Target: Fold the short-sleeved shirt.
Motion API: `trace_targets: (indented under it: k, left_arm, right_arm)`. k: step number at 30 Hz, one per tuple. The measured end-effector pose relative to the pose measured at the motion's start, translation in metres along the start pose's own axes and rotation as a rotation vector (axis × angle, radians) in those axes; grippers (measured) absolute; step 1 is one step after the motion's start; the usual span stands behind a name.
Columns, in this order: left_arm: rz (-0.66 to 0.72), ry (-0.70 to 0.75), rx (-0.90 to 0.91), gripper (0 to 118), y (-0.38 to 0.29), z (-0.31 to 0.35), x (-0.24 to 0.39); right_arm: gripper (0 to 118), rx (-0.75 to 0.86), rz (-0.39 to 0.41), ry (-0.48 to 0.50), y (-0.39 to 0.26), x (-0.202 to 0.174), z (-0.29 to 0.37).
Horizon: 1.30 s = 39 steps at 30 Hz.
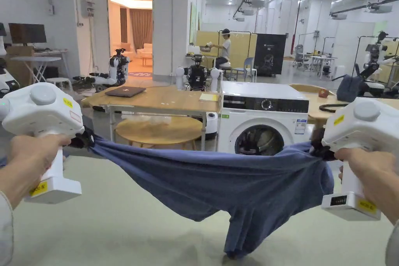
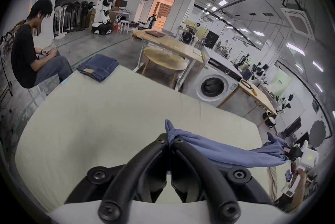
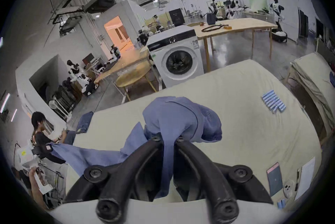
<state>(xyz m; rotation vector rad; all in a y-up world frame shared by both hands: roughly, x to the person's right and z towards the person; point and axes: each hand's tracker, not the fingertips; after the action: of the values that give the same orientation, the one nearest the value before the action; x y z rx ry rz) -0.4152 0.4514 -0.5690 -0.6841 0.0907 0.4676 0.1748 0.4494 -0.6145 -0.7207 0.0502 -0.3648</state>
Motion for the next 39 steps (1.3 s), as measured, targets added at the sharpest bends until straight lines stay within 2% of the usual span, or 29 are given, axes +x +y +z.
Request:
trace_targets:
  k: [2, 5, 6, 7, 9, 12, 13, 15, 16, 18, 20, 21, 25, 28, 33, 34, 35, 36, 37, 38, 39]
  left_arm:
    - [-0.010, 0.004, -0.007, 0, -0.033, -0.014, -0.014]
    - [0.029, -0.022, -0.064, 0, -0.107, -0.018, -0.031]
    - [0.023, -0.006, -0.070, 0, -0.136, -0.019, -0.038]
    - [0.020, -0.030, -0.093, 0, -0.157, -0.026, -0.050]
    - [-0.021, 0.021, -0.180, 0, -0.212, -0.029, -0.066]
    - [0.023, -0.011, -0.231, 0, -0.287, -0.023, -0.101]
    - [0.057, -0.035, -0.234, 0, -0.309, -0.016, -0.109]
    - [0.106, -0.089, -0.267, 0, -0.344, 0.001, -0.122]
    - [0.107, -0.068, -0.263, 0, -0.359, 0.013, -0.129]
    - [0.099, -0.087, -0.264, 0, -0.383, 0.035, -0.141]
    - [0.099, -0.072, -0.269, 0, -0.403, 0.066, -0.142]
    - [0.111, -0.078, -0.265, 0, -0.411, 0.076, -0.150]
    - [0.166, -0.117, -0.294, 0, -0.430, 0.092, -0.188]
    - [0.104, -0.100, -0.340, 0, -0.447, 0.105, -0.194]
    - [0.098, -0.112, -0.364, 0, -0.465, 0.111, -0.197]
    - [0.114, -0.124, -0.357, 0, -0.463, 0.111, -0.197]
    - [0.121, -0.135, -0.354, 0, -0.462, 0.104, -0.204]
    - [0.105, -0.134, -0.360, 12, -0.457, 0.106, -0.201]
    - [0.079, -0.105, -0.340, 40, -0.451, 0.110, -0.196]
    - [0.019, -0.055, -0.307, 87, -0.442, 0.115, -0.190]
    - [-0.041, -0.030, -0.274, 102, -0.430, 0.130, -0.168]
  right_arm:
    - [5, -0.014, 0.004, 0.006, -0.009, 0.026, -0.036]
    - [5, -0.036, -0.008, 0.008, -0.061, 0.058, -0.054]
    - [5, -0.035, -0.013, 0.007, -0.106, 0.067, -0.038]
    - [5, -0.060, -0.017, 0.011, -0.132, 0.078, -0.035]
    - [5, -0.098, 0.001, -0.002, -0.184, 0.107, -0.035]
    - [5, -0.174, -0.008, -0.018, -0.265, 0.151, -0.027]
    - [5, -0.182, -0.025, -0.028, -0.286, 0.164, -0.020]
    - [5, -0.131, -0.139, 0.046, -0.331, 0.187, 0.012]
    - [5, -0.099, -0.193, 0.091, -0.346, 0.197, 0.026]
    - [5, -0.168, -0.238, 0.076, -0.370, 0.212, 0.046]
    - [5, -0.154, -0.333, 0.091, -0.392, 0.228, 0.066]
    - [5, -0.167, -0.347, 0.093, -0.401, 0.236, 0.077]
    - [5, -0.180, -0.300, 0.091, -0.427, 0.250, 0.106]
    - [5, -0.175, -0.208, 0.070, -0.448, 0.254, 0.125]
    - [5, -0.179, -0.217, 0.066, -0.463, 0.255, 0.137]
    - [7, -0.180, -0.219, 0.065, -0.463, 0.258, 0.127]
    - [21, -0.181, -0.216, 0.039, -0.459, 0.257, 0.126]
    - [45, -0.176, -0.185, -0.041, -0.453, 0.254, 0.129]
    - [76, -0.163, -0.167, -0.082, -0.445, 0.252, 0.135]
    - [105, -0.126, -0.154, -0.078, -0.433, 0.251, 0.140]
    - [109, -0.083, -0.123, -0.072, -0.420, 0.245, 0.150]
